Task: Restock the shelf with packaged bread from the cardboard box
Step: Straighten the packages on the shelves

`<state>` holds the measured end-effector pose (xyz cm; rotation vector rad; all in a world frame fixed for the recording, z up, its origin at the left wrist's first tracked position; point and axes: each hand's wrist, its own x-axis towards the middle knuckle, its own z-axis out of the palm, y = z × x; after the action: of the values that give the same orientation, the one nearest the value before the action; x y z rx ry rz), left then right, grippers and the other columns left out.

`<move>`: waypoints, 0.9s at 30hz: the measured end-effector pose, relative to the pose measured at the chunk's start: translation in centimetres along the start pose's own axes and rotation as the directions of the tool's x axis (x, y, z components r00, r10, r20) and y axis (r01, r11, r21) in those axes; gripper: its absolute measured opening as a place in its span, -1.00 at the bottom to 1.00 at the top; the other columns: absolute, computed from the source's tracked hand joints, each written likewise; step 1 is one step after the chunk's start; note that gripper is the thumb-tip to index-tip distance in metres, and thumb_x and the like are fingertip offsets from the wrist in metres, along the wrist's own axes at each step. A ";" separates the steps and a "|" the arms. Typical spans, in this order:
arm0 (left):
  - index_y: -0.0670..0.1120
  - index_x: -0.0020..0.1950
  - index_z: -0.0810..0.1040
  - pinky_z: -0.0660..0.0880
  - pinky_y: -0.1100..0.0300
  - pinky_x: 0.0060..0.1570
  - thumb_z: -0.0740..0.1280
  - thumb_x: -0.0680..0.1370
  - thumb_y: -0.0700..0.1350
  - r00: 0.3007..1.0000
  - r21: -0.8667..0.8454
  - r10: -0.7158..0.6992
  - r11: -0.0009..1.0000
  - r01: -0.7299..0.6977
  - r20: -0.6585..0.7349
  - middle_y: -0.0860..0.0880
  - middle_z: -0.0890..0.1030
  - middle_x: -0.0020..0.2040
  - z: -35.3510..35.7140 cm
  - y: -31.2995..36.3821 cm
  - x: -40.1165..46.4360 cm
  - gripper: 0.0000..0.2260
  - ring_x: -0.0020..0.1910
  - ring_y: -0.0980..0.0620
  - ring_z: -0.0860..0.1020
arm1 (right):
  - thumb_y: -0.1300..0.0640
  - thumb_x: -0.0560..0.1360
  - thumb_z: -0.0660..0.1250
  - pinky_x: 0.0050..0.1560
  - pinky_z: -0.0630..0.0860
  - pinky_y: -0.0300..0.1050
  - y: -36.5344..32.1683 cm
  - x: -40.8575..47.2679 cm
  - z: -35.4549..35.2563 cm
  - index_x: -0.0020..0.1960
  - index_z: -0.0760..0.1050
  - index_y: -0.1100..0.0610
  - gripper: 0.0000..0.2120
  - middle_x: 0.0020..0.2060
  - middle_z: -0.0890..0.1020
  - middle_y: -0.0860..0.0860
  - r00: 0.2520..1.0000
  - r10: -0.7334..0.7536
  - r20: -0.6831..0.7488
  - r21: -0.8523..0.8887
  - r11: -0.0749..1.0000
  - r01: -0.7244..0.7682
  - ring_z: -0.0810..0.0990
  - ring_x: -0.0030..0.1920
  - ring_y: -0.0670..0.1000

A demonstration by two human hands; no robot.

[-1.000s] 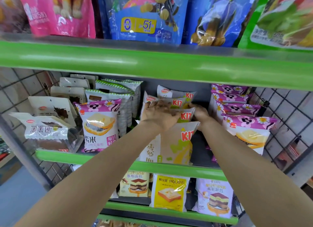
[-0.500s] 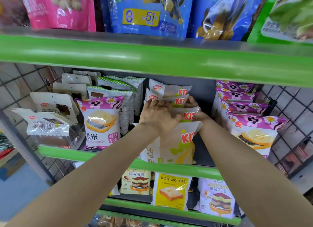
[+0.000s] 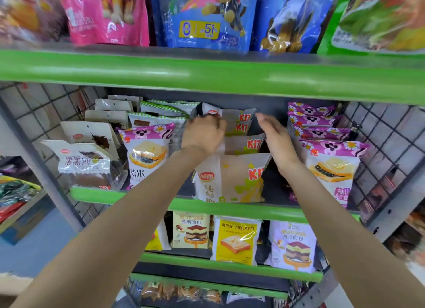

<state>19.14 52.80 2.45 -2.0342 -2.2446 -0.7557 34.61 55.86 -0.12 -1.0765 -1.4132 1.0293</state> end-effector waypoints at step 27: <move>-0.04 -0.15 0.43 0.39 0.37 -0.34 0.30 0.53 -0.26 0.854 -0.513 -0.172 0.736 0.443 0.491 0.06 0.43 -0.26 2.9 -3.6 10.6 -0.86 -0.32 0.16 0.42 | 0.10 0.51 0.34 0.38 0.32 -0.05 0.8 10.6 3.7 0.51 0.12 0.17 -0.34 0.44 0.33 0.12 0.884 0.341 0.319 -0.789 0.612 0.049 0.39 0.37 0.13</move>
<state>15.01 63.58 2.12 -2.2492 -2.9503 -1.3553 30.31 66.19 1.11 -1.6872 -2.3121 0.7829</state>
